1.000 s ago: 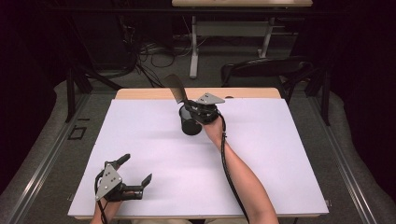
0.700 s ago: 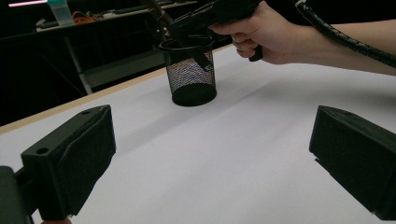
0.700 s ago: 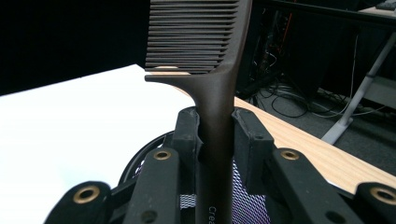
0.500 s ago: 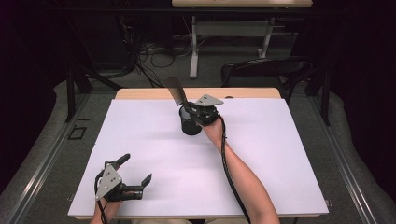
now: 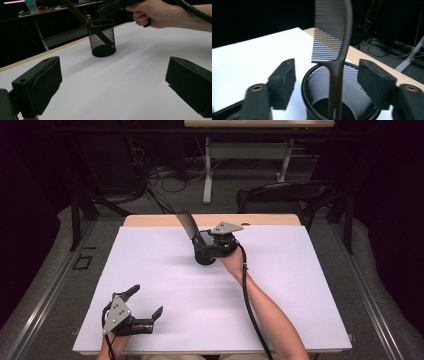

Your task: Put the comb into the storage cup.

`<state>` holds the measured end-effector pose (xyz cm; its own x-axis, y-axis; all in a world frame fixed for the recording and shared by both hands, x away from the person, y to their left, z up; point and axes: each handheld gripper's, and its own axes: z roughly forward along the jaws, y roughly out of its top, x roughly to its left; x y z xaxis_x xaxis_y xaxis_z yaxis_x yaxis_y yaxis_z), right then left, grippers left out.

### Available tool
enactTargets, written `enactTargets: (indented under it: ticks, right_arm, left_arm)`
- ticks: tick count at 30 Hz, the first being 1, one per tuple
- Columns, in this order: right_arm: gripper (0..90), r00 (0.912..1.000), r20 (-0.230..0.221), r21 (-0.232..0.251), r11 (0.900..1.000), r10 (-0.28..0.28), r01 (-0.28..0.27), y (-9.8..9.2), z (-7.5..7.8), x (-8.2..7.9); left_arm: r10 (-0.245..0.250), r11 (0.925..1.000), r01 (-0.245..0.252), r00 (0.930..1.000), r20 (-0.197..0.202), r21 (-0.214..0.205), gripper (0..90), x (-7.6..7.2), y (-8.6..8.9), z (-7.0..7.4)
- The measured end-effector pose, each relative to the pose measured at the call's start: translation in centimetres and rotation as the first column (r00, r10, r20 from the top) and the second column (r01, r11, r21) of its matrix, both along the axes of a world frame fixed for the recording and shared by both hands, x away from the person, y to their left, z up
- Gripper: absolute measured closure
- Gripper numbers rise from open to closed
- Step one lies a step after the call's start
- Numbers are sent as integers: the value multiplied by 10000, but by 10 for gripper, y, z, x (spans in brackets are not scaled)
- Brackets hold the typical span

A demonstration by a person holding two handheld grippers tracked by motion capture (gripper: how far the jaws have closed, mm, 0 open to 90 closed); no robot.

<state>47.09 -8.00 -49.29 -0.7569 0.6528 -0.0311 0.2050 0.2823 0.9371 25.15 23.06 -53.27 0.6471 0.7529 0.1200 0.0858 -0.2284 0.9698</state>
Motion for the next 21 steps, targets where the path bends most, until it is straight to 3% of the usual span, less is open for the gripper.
enactTargets:
  ticks: [7, 21]
  right_arm:
    - [156, 9992, -325, -277, 9993, 246, -255, -6, 4, -9]
    - [87, 9960, -645, -623, 9959, 623, -663, -24, 11, -28]
  left_arm:
    - [20, 10000, -21, 10000, 37, 41, 6, -1, 0, 0]
    - [26, 10000, -26, 10000, 32, 61, 6, 0, -2, 0]
